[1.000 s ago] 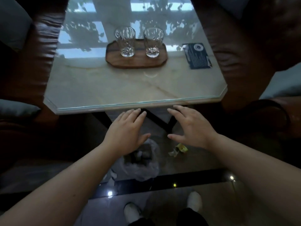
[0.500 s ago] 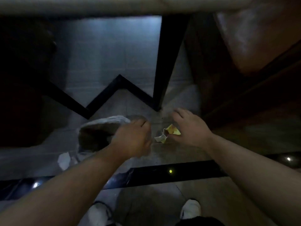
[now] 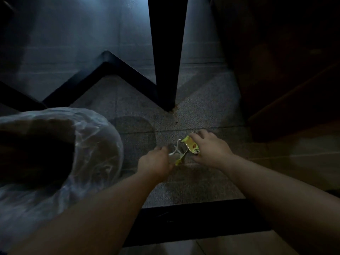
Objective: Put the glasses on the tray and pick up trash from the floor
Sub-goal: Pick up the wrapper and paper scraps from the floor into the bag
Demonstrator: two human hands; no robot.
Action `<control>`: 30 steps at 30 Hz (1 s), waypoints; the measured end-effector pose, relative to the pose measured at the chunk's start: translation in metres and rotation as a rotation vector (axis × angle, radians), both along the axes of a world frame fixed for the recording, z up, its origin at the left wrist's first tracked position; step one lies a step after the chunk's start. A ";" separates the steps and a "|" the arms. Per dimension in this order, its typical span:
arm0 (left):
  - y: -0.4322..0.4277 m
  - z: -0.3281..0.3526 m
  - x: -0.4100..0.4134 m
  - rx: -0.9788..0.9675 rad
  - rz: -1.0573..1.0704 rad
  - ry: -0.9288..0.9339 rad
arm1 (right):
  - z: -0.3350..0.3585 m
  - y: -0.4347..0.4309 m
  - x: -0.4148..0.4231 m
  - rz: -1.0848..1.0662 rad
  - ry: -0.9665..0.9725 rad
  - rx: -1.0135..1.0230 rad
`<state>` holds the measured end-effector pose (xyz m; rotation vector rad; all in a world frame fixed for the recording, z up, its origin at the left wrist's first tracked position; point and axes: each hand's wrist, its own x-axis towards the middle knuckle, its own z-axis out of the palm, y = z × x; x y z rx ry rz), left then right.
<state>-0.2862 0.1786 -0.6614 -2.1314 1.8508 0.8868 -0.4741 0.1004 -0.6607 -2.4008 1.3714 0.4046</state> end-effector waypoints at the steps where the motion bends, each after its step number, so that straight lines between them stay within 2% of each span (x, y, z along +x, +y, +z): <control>1: -0.001 -0.010 -0.001 0.003 0.000 -0.014 | -0.009 -0.004 0.001 0.008 0.021 0.014; 8: -0.014 -0.050 -0.013 -0.043 -0.072 -0.030 | -0.051 -0.012 -0.002 0.077 0.069 -0.024; 12: -0.018 -0.051 -0.019 -0.066 -0.195 -0.091 | -0.051 -0.010 -0.011 0.075 0.040 -0.025; 16: -0.021 -0.040 -0.023 -0.060 -0.200 -0.089 | -0.041 -0.010 -0.023 0.092 0.005 0.002; 18: -0.020 -0.025 -0.023 -0.089 -0.183 -0.069 | -0.028 -0.011 -0.024 0.081 -0.007 0.007; 22: -0.017 0.024 -0.013 -0.209 -0.204 -0.155 | 0.016 -0.018 -0.017 0.102 -0.091 -0.044; 26: -0.011 0.107 0.012 -0.306 -0.197 -0.154 | 0.090 -0.027 0.014 0.165 -0.200 -0.130; 30: 0.010 0.191 0.058 -0.452 -0.173 -0.239 | 0.166 -0.027 0.069 0.205 -0.352 -0.194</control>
